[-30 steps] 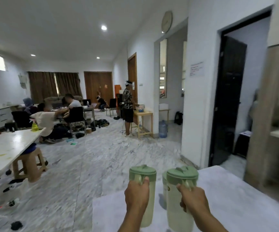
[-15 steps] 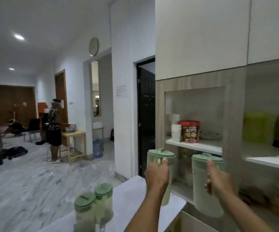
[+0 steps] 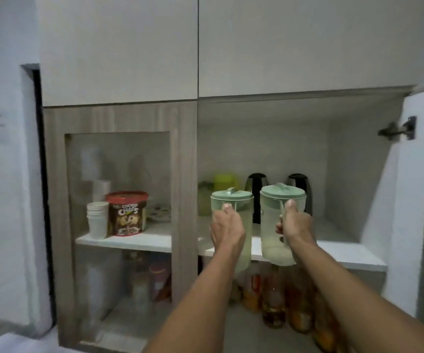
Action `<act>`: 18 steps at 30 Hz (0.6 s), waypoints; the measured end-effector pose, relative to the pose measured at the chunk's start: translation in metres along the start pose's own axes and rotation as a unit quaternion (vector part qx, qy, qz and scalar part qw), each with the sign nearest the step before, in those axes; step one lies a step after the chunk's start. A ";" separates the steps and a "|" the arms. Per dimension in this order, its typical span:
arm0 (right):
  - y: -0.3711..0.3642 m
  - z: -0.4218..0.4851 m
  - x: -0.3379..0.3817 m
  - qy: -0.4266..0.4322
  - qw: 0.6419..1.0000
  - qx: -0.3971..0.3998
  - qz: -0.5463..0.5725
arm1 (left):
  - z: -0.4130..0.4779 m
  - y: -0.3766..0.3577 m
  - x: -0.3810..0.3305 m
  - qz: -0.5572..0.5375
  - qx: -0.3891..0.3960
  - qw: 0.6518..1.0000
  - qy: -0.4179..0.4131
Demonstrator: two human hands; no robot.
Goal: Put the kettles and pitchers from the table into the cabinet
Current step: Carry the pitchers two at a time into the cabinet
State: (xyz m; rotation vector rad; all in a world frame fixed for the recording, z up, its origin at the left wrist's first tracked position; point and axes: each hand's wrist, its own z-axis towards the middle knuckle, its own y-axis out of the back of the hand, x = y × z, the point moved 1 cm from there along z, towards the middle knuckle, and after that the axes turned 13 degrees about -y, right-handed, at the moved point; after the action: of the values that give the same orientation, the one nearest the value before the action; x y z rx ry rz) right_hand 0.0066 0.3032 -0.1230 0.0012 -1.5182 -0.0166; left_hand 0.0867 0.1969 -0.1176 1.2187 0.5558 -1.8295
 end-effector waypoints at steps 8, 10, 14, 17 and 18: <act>-0.003 0.130 -0.022 0.011 0.997 -0.068 -0.018 | 0.090 -0.116 0.049 -0.005 0.098 0.995 -0.004; -0.007 0.160 -0.030 -0.002 0.995 -0.091 -0.032 | 0.113 -0.138 0.064 -0.015 0.127 0.992 0.001; 0.001 0.217 -0.054 -0.039 0.989 -0.135 -0.039 | 0.137 -0.192 0.088 -0.047 0.174 0.983 0.018; 0.013 0.256 -0.065 -0.065 0.985 -0.157 -0.040 | 0.148 -0.226 0.092 -0.034 0.192 0.981 0.017; 0.018 0.272 -0.066 -0.069 0.983 -0.166 -0.034 | 0.153 -0.237 0.091 -0.031 0.193 0.980 0.020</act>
State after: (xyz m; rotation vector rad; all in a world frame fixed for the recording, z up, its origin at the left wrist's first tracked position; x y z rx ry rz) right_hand -0.2683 0.3246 -0.1749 -0.2191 -1.6374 -0.3307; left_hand -0.2066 0.1758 -0.1551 1.5106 0.2672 -2.0322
